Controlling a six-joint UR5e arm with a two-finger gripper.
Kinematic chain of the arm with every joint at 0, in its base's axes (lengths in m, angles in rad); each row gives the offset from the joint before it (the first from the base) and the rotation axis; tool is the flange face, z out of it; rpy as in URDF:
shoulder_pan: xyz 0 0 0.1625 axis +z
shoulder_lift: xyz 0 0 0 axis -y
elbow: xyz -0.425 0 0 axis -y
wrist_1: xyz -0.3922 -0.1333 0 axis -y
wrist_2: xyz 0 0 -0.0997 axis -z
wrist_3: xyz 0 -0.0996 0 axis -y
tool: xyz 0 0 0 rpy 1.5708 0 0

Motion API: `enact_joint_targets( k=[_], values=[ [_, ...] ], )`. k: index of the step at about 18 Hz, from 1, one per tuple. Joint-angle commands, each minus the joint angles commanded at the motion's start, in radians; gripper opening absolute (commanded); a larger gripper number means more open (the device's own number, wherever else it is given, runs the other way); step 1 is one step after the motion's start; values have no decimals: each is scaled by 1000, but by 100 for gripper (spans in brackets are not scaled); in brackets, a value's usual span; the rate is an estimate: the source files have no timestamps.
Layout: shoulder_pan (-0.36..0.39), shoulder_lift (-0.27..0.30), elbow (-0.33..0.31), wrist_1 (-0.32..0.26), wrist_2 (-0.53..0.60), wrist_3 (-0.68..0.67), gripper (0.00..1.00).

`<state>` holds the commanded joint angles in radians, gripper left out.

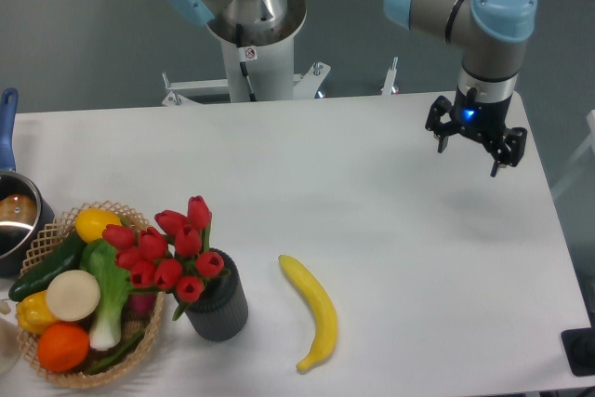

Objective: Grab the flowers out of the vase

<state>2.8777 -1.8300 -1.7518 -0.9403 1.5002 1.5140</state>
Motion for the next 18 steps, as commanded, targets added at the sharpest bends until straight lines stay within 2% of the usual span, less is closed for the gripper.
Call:
enact_joint_targets(
  k=[7,10,14,16,18],
  values=[
    [-6,3,12,-5,-44,2,100],
    [5,6,-21,-3,-222,-5,100],
    [-9,54,-90,67,-437,-60,100],
    [-40,64,-103,71,-515,-61,100],
    [-93,66,-113,106,-552,-60,100]
  ],
)
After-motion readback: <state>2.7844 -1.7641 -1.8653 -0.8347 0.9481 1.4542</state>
